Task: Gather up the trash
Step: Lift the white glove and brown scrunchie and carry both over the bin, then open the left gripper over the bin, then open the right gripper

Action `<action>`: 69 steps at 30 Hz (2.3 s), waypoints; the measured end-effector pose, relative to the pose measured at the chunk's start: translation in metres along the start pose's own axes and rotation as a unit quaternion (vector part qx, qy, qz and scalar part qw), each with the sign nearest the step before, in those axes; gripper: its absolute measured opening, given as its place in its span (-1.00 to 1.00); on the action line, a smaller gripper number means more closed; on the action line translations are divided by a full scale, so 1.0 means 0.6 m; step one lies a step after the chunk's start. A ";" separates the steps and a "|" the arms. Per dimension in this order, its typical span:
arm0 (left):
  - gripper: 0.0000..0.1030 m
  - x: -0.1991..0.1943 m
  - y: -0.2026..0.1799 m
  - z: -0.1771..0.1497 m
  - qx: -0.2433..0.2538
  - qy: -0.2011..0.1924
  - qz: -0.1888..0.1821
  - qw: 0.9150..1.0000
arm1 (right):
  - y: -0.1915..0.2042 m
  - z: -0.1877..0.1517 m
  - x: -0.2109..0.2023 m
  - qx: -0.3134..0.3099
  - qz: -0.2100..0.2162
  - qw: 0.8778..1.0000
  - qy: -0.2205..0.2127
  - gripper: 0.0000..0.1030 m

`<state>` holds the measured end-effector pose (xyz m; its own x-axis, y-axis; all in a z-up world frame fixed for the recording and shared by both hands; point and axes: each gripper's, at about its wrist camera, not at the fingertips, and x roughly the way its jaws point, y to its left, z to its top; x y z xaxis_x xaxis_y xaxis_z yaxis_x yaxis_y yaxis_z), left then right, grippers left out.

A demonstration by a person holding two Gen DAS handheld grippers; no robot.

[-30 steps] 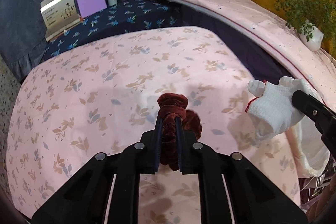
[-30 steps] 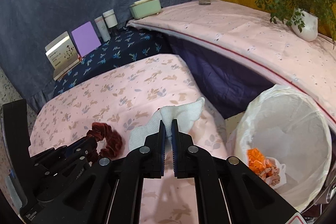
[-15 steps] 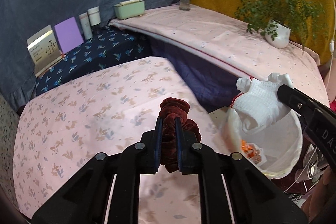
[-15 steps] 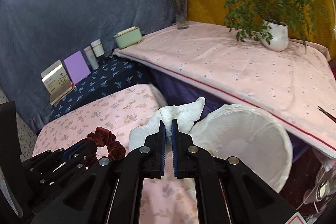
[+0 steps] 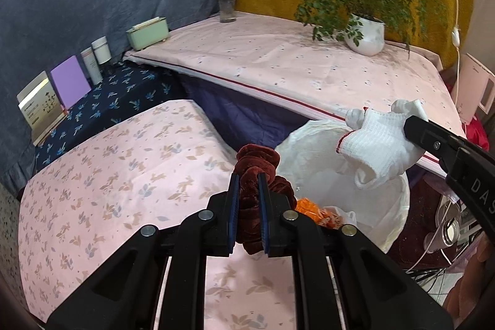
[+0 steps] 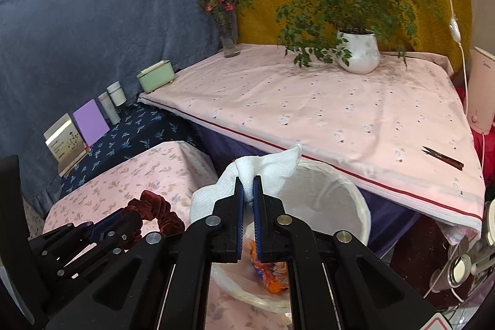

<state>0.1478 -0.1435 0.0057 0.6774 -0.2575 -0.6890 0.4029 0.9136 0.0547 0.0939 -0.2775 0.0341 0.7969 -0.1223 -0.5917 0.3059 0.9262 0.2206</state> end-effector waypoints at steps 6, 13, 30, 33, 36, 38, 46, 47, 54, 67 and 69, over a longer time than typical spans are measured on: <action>-0.77 0.004 -0.042 0.001 0.022 0.002 -0.012 1.000 | -0.043 -0.004 -0.007 0.018 -0.011 1.000 -0.002 -0.89; -0.77 0.014 -0.079 0.004 0.039 0.006 -0.020 0.999 | -0.080 -0.008 -0.009 0.032 -0.023 0.999 -0.001 -0.89; -0.50 0.032 -0.123 0.005 0.055 0.015 -0.028 0.998 | -0.124 -0.016 -0.002 0.052 -0.033 0.998 0.005 -0.89; -0.38 0.033 -0.125 0.006 0.053 0.013 -0.027 0.998 | -0.126 -0.016 0.000 0.052 -0.033 0.998 0.006 -0.89; -0.30 0.034 -0.125 0.005 0.052 0.014 -0.024 0.998 | -0.127 -0.016 0.002 0.052 -0.032 0.998 0.007 -0.89; -0.29 0.035 -0.123 0.006 0.051 0.014 -0.024 0.998 | -0.128 -0.016 0.004 0.052 -0.031 0.998 0.007 -0.89; -0.29 0.037 -0.111 0.005 0.044 0.017 -0.020 0.999 | -0.118 -0.016 0.013 0.048 -0.026 0.998 0.013 -0.89; -0.29 0.038 -0.109 0.004 0.043 0.018 -0.019 0.999 | -0.116 -0.017 0.013 0.047 -0.025 0.999 0.014 -0.89; -0.22 0.040 -0.092 0.001 0.032 0.021 -0.014 0.999 | -0.099 -0.016 0.023 0.038 -0.016 0.999 0.023 -0.84; -0.17 0.035 -0.060 -0.007 0.015 0.022 -0.002 1.000 | -0.069 -0.019 0.023 0.015 -0.014 0.999 0.028 -0.63; -0.15 0.032 -0.055 -0.009 0.013 0.021 -0.002 1.000 | -0.064 -0.021 0.019 0.012 -0.016 0.999 0.025 -0.50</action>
<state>0.1443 -0.1772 -0.0133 0.6503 -0.2466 -0.7185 0.4207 0.9045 0.0703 0.0845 -0.3102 0.0093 0.7594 -0.1320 -0.6371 0.3432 0.9131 0.2199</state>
